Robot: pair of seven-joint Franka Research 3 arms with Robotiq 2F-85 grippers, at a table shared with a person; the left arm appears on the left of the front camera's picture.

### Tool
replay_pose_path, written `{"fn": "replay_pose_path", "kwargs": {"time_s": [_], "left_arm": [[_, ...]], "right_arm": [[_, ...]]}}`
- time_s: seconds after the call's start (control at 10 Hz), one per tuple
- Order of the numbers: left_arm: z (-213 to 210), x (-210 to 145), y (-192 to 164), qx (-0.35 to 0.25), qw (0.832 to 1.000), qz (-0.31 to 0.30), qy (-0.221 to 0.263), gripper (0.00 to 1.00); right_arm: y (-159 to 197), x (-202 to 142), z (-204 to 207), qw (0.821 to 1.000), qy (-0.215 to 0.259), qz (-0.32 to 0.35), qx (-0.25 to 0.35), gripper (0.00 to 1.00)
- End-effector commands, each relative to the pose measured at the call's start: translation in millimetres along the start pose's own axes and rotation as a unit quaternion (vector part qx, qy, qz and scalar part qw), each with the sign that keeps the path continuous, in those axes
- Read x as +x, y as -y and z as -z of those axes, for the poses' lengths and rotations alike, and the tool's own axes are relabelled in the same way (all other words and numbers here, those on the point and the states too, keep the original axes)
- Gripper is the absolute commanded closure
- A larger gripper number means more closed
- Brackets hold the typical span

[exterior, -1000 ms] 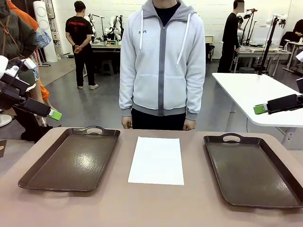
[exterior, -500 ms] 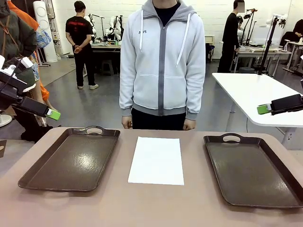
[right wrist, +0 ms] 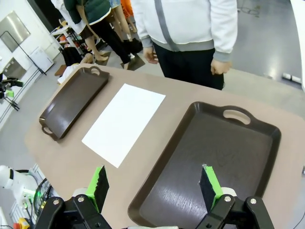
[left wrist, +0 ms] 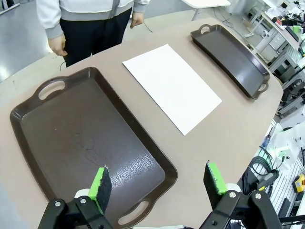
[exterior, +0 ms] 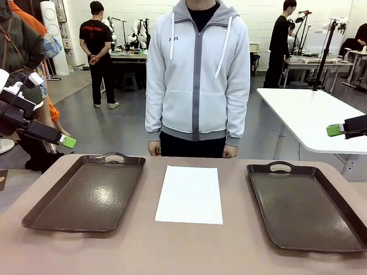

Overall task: Sort the A4 documents.
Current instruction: Receive the A4 Paper.

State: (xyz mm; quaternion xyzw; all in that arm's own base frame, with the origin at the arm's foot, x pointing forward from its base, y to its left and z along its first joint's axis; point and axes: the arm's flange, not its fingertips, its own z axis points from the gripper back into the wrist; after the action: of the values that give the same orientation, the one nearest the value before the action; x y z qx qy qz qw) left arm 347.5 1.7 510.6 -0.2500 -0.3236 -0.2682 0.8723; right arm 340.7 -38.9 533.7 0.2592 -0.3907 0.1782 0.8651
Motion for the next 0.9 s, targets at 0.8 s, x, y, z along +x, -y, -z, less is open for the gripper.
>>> {"fn": "replay_pose_path", "kwargs": {"time_s": [0.8], "left_arm": [[4, -1, 0, -0.002, 1.000, -0.002, -0.003, 0.00]], "right_arm": [[0, -3, -2, 1.000, -0.008, 0.002, 0.000, 0.00]]}}
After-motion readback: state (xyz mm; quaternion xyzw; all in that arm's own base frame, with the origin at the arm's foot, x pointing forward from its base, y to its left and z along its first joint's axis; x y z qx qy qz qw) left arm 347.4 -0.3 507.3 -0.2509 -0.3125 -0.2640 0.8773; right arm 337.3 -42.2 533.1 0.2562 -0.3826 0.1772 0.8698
